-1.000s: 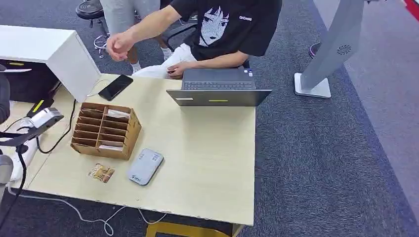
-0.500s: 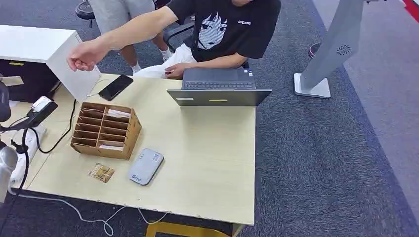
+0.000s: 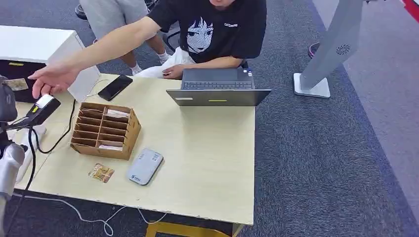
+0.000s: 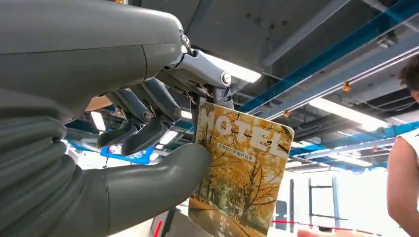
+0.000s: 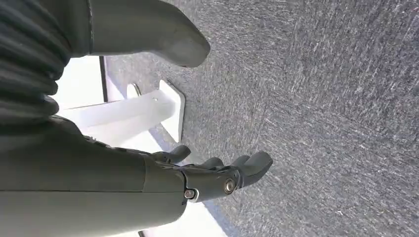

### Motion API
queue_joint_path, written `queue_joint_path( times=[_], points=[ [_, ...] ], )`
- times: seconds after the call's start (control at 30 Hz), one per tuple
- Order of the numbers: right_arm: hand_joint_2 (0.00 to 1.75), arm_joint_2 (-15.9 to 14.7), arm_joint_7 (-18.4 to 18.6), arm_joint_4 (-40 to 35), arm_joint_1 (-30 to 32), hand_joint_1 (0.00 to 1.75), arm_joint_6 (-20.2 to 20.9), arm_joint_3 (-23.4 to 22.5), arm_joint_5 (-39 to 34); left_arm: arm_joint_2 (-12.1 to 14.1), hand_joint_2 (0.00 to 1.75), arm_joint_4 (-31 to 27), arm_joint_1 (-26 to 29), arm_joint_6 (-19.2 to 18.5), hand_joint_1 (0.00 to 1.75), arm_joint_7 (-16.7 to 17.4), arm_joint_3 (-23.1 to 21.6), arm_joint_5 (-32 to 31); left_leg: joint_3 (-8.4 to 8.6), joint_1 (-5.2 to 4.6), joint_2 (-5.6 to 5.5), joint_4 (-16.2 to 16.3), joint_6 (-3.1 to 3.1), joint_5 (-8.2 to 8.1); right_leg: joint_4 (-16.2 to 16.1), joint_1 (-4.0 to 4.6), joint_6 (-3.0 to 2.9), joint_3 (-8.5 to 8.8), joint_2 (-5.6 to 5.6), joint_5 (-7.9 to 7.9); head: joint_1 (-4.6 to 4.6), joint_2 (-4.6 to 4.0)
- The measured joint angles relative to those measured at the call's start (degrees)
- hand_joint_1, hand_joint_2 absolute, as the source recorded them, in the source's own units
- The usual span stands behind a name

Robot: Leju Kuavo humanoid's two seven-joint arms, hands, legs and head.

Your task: Pass the card to the sensor for recognition and then transmit it.

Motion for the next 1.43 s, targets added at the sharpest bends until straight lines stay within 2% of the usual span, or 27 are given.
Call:
queue_joint_path(
  times=[0.3, 0.6, 0.83, 1.13, 1.17, 1.2, 1.23, 1.43],
  points=[
    [1.75, -0.1, 0.1, -0.4, -0.3, 0.00, -0.8, 0.0, -0.6, -0.8, 1.75, 3.3, -5.4, -0.8, 1.75, 0.0, -0.9, -0.5, -0.01, -0.02, -0.01, 0.0, 0.00, 0.01, 0.0, -0.01, 0.01, 0.01, -0.02, 0.01, 0.00, 0.02],
    [1.75, -0.4, 1.2, -1.2, -0.6, 0.00, -1.0, 0.2, -0.8, -4.8, 1.75, 3.5, -11.9, -1.9, 1.75, 0.1, -5.9, -2.8, -0.01, -0.03, -0.07, 0.1, 0.04, 0.07, 0.0, -0.01, 0.02, 0.06, -0.05, 0.10, 0.02, 0.02],
    [1.75, -0.7, 1.4, -1.6, -0.5, 0.00, -1.0, 0.5, -0.9, -7.0, 1.75, 1.0, -13.1, -1.9, 1.75, -0.1, -8.9, -1.8, -0.01, -0.02, 0.11, 0.1, 0.04, 0.07, 0.0, -0.01, -0.01, -0.03, 0.14, 0.15, 0.02, 0.02],
    [1.75, -0.9, 1.2, -2.0, -0.5, 0.00, -1.0, 1.1, -1.0, -9.9, 1.75, -2.9, -12.8, -1.7, 1.75, -0.7, -10.4, 0.4, -0.03, -0.02, 0.10, 0.1, 0.03, 0.07, 0.0, 0.00, -0.01, -0.03, 0.13, 0.15, 0.02, 0.02],
    [1.75, -0.9, 1.2, -2.0, -0.5, 0.00, -1.0, 1.1, -1.0, -10.1, 1.75, -3.1, -12.8, -1.7, 1.66, -0.7, -10.5, 0.4, -0.03, -0.02, 0.10, 0.1, 0.03, 0.07, 0.0, 0.00, -0.01, -0.04, 0.13, 0.15, 0.02, 0.02],
    [1.75, -0.9, 1.2, -2.0, -0.5, 0.00, -1.0, 1.1, -1.0, -10.2, 1.75, -3.3, -12.8, -1.7, 0.47, -0.7, -10.6, 0.4, -0.03, -0.02, 0.10, 0.1, 0.03, 0.07, 0.0, 0.00, -0.01, -0.04, 0.13, 0.15, 0.02, 0.02],
    [1.75, -0.9, 1.2, -2.0, -0.5, 0.00, -1.0, 1.2, -1.0, -10.4, 1.75, -3.5, -12.7, -1.7, 0.00, -0.9, -10.7, 0.5, -0.03, -0.02, 0.09, 0.1, 0.03, 0.07, 0.0, 0.00, -0.01, -0.03, 0.13, 0.15, 0.02, 0.02],
    [1.75, -0.9, 1.0, -2.1, -0.5, 0.00, -1.2, 1.7, -2.0, -11.7, 1.75, -7.0, -10.4, -0.9, 0.00, -2.0, -11.8, 1.7, -0.03, -0.03, 0.08, 0.1, 0.03, 0.07, 0.0, -0.01, 0.00, -0.03, 0.12, 0.15, 0.02, 0.02]
  ],
)
